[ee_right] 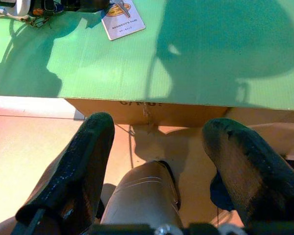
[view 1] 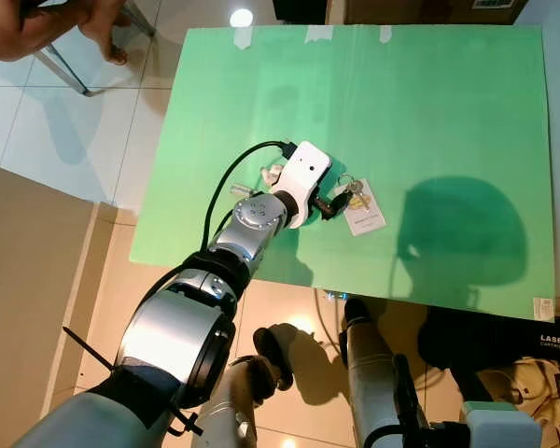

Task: Hang keys on a hook

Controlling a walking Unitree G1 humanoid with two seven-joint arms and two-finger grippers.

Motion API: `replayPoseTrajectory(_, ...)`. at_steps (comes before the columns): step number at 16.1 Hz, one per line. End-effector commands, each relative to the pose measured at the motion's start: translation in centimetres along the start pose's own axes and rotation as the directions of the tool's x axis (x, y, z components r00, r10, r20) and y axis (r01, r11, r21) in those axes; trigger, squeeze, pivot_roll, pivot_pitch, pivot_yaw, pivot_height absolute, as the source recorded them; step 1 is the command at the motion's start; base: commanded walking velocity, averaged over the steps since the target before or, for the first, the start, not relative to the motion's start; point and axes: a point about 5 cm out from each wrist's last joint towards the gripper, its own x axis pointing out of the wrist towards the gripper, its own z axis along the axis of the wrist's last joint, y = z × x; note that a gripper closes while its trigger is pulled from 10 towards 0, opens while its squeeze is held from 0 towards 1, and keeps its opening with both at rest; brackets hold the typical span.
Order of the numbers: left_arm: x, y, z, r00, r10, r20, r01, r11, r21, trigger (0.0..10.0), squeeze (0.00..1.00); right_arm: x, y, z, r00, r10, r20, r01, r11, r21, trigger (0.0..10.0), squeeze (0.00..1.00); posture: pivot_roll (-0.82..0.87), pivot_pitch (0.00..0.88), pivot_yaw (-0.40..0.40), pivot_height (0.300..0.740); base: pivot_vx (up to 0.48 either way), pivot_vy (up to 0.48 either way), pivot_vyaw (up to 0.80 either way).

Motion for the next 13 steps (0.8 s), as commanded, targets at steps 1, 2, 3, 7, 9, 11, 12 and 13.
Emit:
replayPoseTrajectory(1, -0.3, -0.2, -1.4, 0.999, 0.005, -0.044, -0.008, 0.997, -0.074, 10.0, 0.00, -0.6, 0.4, -0.6, 0.999, 0.005, -0.046, -0.005, 1.000, 0.006, 10.0, 0.00, -0.66, 0.501, 0.222, 0.740, 0.000, 0.000, 0.00)
replayPoseTrajectory(2, -0.2, -0.3, -1.4, 0.999, 0.004, -0.036, -0.008, 0.995, -0.096, 10.0, 0.00, -0.6, 0.4, -0.6, 0.999, 0.005, -0.047, -0.005, 1.000, 0.005, 10.0, 0.00, -0.66, 0.501, 0.222, 0.740, 0.000, 0.000, 0.00)
replayPoseTrajectory(3, -0.1, -0.4, -1.3, 1.000, 0.008, -0.029, -0.012, 0.991, -0.133, 10.0, 0.00, -0.7, 0.4, -0.6, 0.999, 0.004, -0.050, -0.003, 1.000, 0.005, 10.0, 0.00, -0.66, 0.500, 0.222, 0.740, 0.000, 0.000, 0.00)
replayPoseTrajectory(7, -0.2, 0.0, -0.9, 0.999, 0.031, -0.007, -0.032, 0.985, -0.168, 10.0, 0.00, -0.8, 0.7, -0.8, 0.998, 0.002, -0.055, -0.002, 1.000, 0.011, 10.0, 0.00, -0.67, 0.490, 0.224, 0.740, 0.000, 0.000, 0.00)
replayPoseTrajectory(9, -0.2, -0.4, -1.3, 1.000, 0.019, -0.011, -0.020, 0.986, -0.166, 10.0, 0.00, -0.8, 0.8, -0.9, 0.998, 0.001, -0.058, 0.000, 1.000, 0.012, 10.0, 0.00, -0.67, 0.490, 0.225, 0.740, 0.000, 0.000, 0.00)
replayPoseTrajectory(11, 0.1, -1.2, -1.2, 1.000, -0.008, 0.010, 0.010, 0.983, -0.185, 10.0, 0.00, -0.8, 0.7, -1.1, 0.998, -0.001, -0.063, 0.002, 1.000, 0.011, 10.0, 0.00, -0.67, 0.489, 0.224, 0.740, 0.000, 0.000, 0.00)
replayPoseTrajectory(12, 0.1, -1.4, -1.2, 1.000, -0.015, 0.017, 0.018, 0.983, -0.184, 10.0, 0.00, -0.9, 0.8, -1.1, 0.998, -0.001, -0.064, 0.002, 1.000, 0.011, 10.0, 0.00, -0.67, 0.489, 0.224, 0.740, 0.000, 0.000, 0.00)
replayPoseTrajectory(13, 0.2, -1.6, -1.2, 1.000, -0.020, 0.022, 0.024, 0.983, -0.180, 10.0, 0.00, -0.9, 0.8, -1.1, 0.998, -0.001, -0.064, 0.001, 1.000, 0.010, 10.0, 0.00, -0.67, 0.489, 0.224, 0.740, 0.000, 0.000, 0.00)
